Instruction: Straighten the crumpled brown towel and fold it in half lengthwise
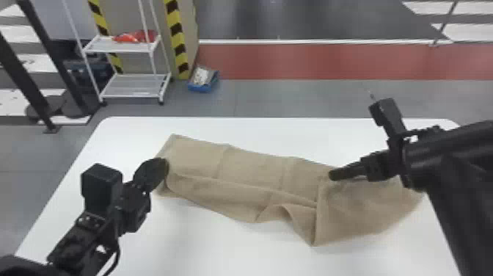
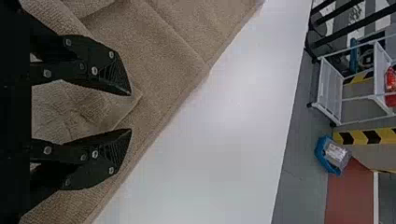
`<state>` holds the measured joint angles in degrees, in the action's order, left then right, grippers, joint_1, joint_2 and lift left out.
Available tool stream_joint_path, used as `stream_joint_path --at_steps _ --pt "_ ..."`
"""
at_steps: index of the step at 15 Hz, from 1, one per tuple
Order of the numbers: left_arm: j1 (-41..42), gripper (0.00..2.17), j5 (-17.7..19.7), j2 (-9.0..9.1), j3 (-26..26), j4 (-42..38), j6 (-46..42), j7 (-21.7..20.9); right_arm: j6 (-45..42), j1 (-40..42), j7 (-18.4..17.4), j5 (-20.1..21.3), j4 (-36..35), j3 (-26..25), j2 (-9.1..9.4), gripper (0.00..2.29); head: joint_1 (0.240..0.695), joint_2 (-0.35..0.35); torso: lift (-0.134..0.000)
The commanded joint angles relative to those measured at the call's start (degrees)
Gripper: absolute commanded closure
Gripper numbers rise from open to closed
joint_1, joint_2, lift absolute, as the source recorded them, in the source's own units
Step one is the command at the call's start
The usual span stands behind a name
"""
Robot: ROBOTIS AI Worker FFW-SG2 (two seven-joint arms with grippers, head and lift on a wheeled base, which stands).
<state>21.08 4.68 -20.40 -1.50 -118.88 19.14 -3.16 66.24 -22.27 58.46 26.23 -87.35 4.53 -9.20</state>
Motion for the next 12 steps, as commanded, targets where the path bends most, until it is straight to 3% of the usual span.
stream_joint_path --at_steps 1,3,12 --pt "0.1 1.42 0.0 0.01 0.0 0.0 0.0 0.0 -1.6 -0.8 -0.6 0.2 2.0 1.4 0.50 0.35 0.695 0.037 -0.124" --pt "0.1 1.42 0.0 0.01 0.1 0.1 0.0 -0.1 -2.1 -1.9 -0.9 0.2 3.9 2.0 0.94 0.48 0.695 0.044 -0.124" --pt "-0.1 1.42 0.0 -0.17 0.1 0.7 -0.2 -0.2 -1.2 -3.4 -0.2 0.9 6.3 3.9 0.94 0.53 0.695 0.063 -0.124"
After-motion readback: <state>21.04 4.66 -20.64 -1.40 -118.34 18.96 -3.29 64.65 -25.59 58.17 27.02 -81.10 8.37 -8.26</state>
